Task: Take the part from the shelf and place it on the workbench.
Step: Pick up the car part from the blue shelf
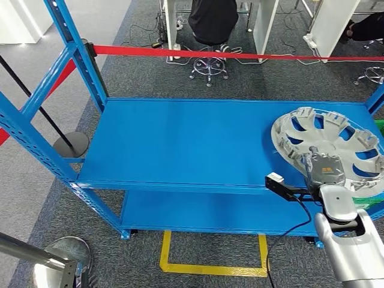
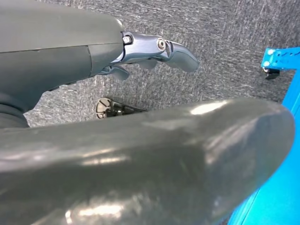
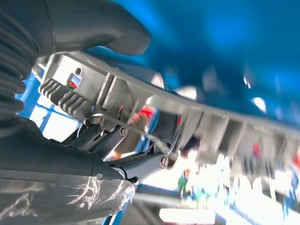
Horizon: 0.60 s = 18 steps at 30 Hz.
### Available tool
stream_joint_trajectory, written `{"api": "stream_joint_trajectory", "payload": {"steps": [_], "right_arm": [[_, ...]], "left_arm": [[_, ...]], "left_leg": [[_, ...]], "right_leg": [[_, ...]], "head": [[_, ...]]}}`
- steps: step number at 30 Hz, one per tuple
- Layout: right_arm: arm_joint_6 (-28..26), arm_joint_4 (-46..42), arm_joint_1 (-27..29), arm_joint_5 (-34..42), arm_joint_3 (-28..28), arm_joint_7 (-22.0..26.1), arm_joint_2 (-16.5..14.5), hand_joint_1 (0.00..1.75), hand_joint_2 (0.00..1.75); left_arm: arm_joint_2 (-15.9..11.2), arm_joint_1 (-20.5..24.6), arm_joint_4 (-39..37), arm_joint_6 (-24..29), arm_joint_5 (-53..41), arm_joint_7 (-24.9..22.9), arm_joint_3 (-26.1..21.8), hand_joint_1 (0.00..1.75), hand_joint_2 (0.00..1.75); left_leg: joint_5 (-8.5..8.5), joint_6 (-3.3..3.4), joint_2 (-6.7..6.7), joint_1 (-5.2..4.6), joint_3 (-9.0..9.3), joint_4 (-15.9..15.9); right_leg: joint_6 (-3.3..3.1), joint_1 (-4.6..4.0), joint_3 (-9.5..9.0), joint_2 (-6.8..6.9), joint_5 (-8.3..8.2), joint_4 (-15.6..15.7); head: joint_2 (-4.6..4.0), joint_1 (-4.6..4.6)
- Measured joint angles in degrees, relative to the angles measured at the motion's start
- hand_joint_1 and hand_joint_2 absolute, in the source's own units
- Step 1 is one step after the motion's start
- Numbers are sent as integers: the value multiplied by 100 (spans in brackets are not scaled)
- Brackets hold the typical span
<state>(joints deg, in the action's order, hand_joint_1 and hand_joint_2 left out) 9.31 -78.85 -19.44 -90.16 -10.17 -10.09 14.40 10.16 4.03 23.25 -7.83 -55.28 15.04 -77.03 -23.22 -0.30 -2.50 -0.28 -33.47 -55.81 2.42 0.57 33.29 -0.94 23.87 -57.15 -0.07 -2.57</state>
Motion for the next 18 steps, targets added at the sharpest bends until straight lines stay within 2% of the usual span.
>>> {"api": "stream_joint_trajectory", "payload": {"steps": [5, 13, 18], "right_arm": [[-97, -1066, 226, 2, 151, 3, -69, 175, 175], [-411, -1809, 503, 9, 217, -6, -89, 175, 175], [-621, -2277, 670, 10, 189, -224, -79, 175, 175]], "left_arm": [[83, -25, 85, -19, 4, 2, -11, 0, 0], [130, -27, 142, -19, 1, 2, -12, 0, 0], [143, -27, 146, -19, -3, 2, -12, 0, 0]], "left_leg": [[1, 2, -16, 2, -18, 0], [-1, 4, -16, -2, -30, 0], [-1, 4, -15, -1, -34, 0]], "right_leg": [[0, -2, 6, 22, 8, 0], [2, 1, 18, 23, 7, 2], [2, 1, 23, 21, 7, 2]], "head": [[0, 1], [0, 1], [0, 0]]}}
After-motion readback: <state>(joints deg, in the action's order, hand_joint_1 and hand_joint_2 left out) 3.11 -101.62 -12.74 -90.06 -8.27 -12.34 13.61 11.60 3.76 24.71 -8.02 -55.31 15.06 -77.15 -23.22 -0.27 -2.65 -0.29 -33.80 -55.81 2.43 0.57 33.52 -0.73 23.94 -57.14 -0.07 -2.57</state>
